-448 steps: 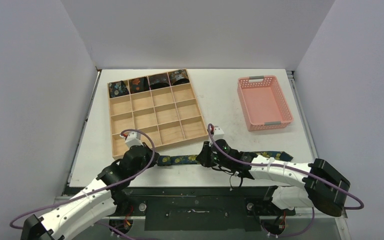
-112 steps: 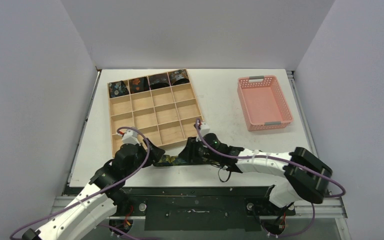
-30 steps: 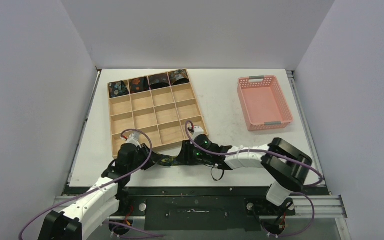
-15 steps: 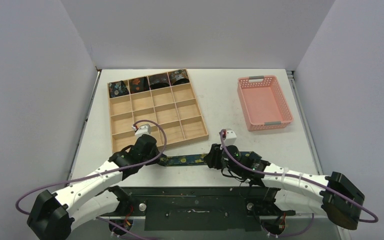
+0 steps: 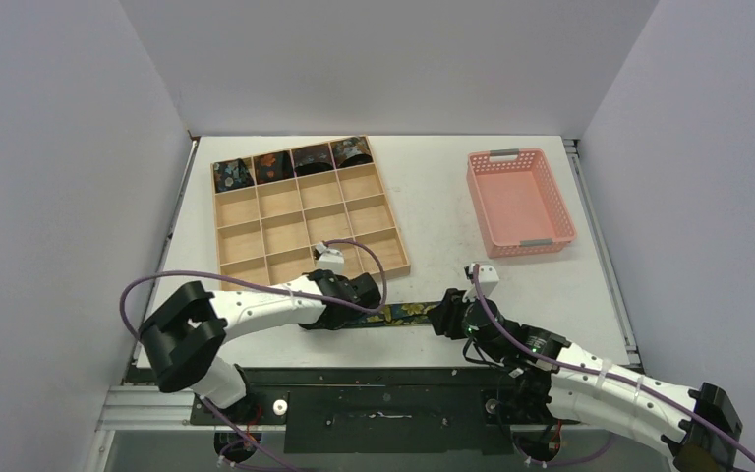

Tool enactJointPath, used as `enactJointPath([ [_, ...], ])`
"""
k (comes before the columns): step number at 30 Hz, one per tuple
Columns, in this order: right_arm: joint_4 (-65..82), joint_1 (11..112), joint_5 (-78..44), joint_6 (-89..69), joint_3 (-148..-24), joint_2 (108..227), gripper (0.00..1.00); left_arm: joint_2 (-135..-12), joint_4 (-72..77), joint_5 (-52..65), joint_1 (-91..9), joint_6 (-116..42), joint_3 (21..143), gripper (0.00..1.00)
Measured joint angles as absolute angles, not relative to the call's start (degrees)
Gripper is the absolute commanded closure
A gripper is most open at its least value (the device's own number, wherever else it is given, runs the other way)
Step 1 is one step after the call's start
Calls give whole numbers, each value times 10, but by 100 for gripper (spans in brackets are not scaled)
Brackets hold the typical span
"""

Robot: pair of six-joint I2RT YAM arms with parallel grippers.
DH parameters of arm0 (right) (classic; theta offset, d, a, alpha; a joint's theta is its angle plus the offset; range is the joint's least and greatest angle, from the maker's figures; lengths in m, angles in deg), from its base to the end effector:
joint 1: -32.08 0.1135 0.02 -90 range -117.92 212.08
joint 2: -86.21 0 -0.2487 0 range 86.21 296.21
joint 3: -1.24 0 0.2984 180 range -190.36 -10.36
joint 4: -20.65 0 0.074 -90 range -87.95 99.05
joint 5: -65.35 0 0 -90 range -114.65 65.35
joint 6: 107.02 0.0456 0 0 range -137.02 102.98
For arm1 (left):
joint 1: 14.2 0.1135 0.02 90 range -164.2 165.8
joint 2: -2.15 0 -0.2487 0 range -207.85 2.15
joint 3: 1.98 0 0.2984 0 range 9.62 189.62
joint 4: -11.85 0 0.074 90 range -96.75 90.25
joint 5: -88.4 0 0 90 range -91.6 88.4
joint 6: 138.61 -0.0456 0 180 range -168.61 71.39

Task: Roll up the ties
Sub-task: Pick up the tie at the center of the board.

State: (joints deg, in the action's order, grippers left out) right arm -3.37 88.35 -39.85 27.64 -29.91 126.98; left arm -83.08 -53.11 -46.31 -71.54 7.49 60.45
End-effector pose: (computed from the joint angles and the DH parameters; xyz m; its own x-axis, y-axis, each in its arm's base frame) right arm 0.1344 0.1797 0.1607 -0.6977 0.1765 -0.6943 -0.2684 0.8341 0.4819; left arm 0.1773 -0.2172 0.1394 -0.7850 0.1317 -0.6053 -0.1221 0.9251 0.3596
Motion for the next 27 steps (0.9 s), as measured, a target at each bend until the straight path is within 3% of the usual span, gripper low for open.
enactJointPath([
  [10, -60, 884, -407, 286, -292, 1251, 61, -990, -619, -521, -775, 112, 710, 100],
  [18, -62, 884, -407, 287, -292, 1251, 60, -1035, -603, -514, -789, 102, 734, 62],
  [27, -75, 884, -408, 289, -292, 1244, 60, -1029, -560, -477, -790, 89, 733, 42],
])
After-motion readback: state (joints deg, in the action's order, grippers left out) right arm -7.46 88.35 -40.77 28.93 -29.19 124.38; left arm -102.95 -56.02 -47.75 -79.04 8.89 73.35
